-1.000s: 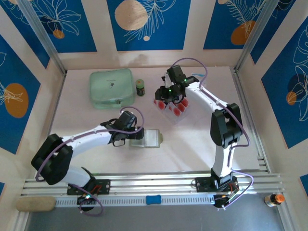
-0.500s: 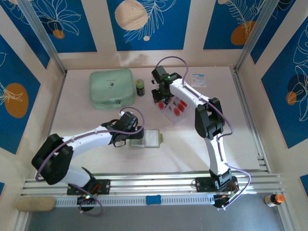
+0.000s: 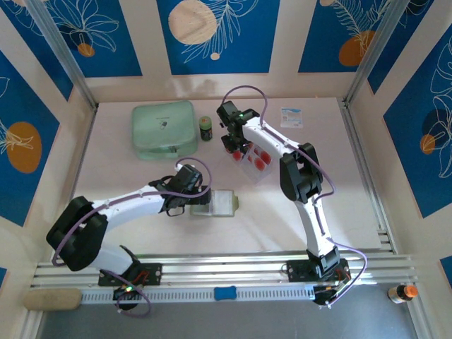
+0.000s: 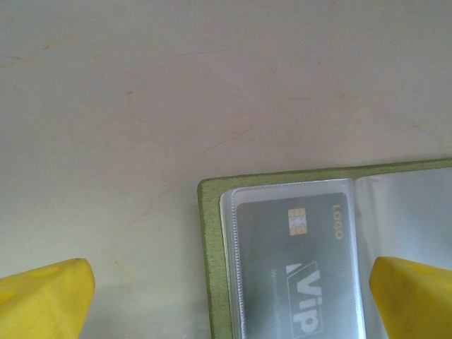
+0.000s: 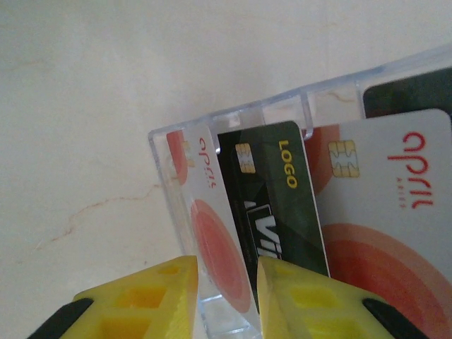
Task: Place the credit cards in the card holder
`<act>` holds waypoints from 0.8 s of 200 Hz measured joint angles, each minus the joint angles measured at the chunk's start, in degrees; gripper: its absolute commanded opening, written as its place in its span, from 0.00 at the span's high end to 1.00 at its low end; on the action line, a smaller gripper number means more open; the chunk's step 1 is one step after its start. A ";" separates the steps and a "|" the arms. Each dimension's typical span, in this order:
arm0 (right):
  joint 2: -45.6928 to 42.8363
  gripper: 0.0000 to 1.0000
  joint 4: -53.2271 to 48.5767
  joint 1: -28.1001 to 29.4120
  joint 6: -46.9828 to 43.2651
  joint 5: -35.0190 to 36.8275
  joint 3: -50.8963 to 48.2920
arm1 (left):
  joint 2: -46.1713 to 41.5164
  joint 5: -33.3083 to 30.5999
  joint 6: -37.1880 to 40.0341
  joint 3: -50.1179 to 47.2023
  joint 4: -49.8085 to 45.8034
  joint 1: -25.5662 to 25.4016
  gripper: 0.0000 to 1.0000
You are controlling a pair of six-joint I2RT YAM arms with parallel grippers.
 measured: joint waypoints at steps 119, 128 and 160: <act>2.36 0.75 -0.26 0.02 -0.85 -0.09 0.72 | -0.04 0.02 -0.39 -0.76 0.55 0.00 0.00; 2.36 0.75 -0.39 0.02 -0.87 -0.07 1.16 | -0.04 0.02 -0.39 -0.76 0.57 0.00 0.00; 2.36 0.78 -0.63 0.00 -0.85 -0.09 2.54 | -0.04 0.02 -0.39 -0.92 0.74 0.00 0.00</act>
